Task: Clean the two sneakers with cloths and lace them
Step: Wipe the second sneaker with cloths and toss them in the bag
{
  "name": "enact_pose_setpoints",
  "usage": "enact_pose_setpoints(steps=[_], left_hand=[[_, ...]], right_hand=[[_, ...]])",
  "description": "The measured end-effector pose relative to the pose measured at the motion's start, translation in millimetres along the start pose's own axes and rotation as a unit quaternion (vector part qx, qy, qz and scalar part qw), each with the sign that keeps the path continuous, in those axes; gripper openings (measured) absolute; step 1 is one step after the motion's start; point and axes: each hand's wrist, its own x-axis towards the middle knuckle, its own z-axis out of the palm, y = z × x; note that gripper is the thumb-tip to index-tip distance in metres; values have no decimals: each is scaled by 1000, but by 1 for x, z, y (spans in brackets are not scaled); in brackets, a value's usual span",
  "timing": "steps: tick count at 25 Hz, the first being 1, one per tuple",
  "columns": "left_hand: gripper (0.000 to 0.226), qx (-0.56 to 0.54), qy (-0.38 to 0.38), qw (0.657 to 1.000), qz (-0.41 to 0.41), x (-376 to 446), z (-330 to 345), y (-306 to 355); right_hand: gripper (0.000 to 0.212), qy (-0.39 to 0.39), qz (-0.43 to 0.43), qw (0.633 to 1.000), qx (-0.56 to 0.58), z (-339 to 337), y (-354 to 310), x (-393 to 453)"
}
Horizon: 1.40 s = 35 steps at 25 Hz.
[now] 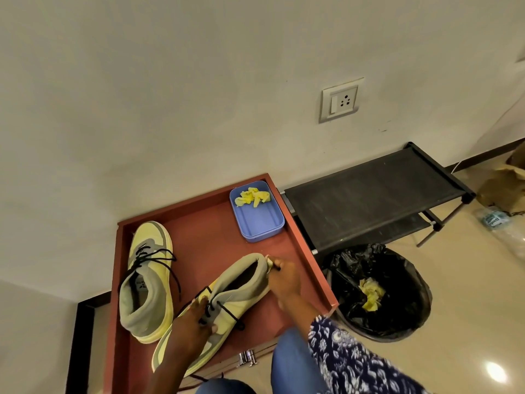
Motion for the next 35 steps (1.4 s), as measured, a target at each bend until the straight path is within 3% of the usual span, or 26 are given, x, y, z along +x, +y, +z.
enact_pose_setpoints(steps=[5,13,16,22,27,31,35], left_hand=[[73,5,-3,1000,8,0,-1,-1],[73,38,-11,999,9,1,-4,-3],[73,44,-16,999,12,0,-6,-3],[73,46,-29,998,17,-7,-11,-3],[65,72,-53,996,31,-6,-14,-6],[64,88,-59,994,33,-5,-14,-7],[65,78,-53,995,26,-4,-10,-11]], right_hand=[[28,-81,-2,996,-46,-6,7,30],[25,39,-3,997,-69,16,31,-17],[39,37,52,997,-37,14,27,-33],[28,32,94,994,41,3,30,-34],[22,37,67,996,55,-9,25,-15],[28,-10,51,999,-1,-15,18,2],[30,41,31,999,0,-5,24,-12]])
